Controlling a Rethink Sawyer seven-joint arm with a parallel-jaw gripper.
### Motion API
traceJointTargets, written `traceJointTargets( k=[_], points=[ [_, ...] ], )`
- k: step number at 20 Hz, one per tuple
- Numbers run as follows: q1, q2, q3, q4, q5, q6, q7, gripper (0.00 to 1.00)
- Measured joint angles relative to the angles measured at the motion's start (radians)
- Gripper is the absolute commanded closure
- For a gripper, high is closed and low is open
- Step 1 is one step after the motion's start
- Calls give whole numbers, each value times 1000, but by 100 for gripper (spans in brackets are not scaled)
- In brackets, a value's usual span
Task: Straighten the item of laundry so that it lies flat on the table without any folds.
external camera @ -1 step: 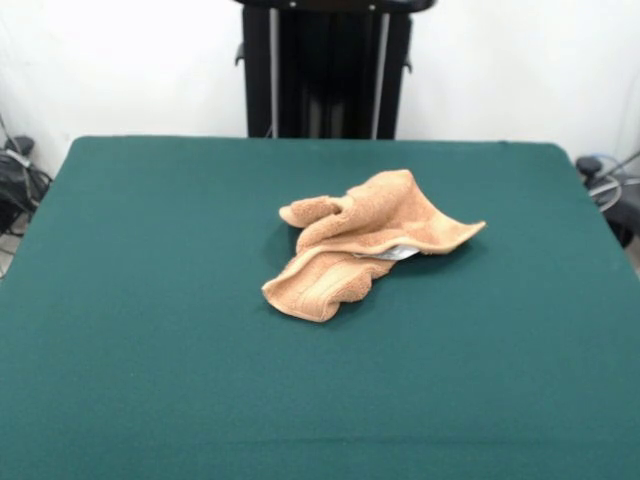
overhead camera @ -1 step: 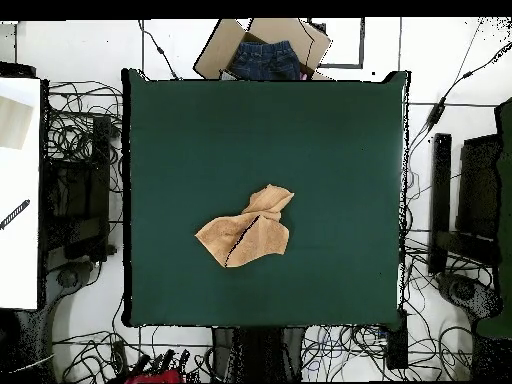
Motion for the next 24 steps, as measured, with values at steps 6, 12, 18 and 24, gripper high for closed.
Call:
traceJointTargets(
  k=[6, 12, 18, 24],
  points=[
    [94, -11, -103, -86, -7, 68, -1, 0],
    [162, -28, -172, -138, -10, 70, -1, 0],
    [246, -48, -250, -193, -11, 70, -1, 0],
    [303, -55, -305, -236, -14, 70, -1, 0]
  ],
)
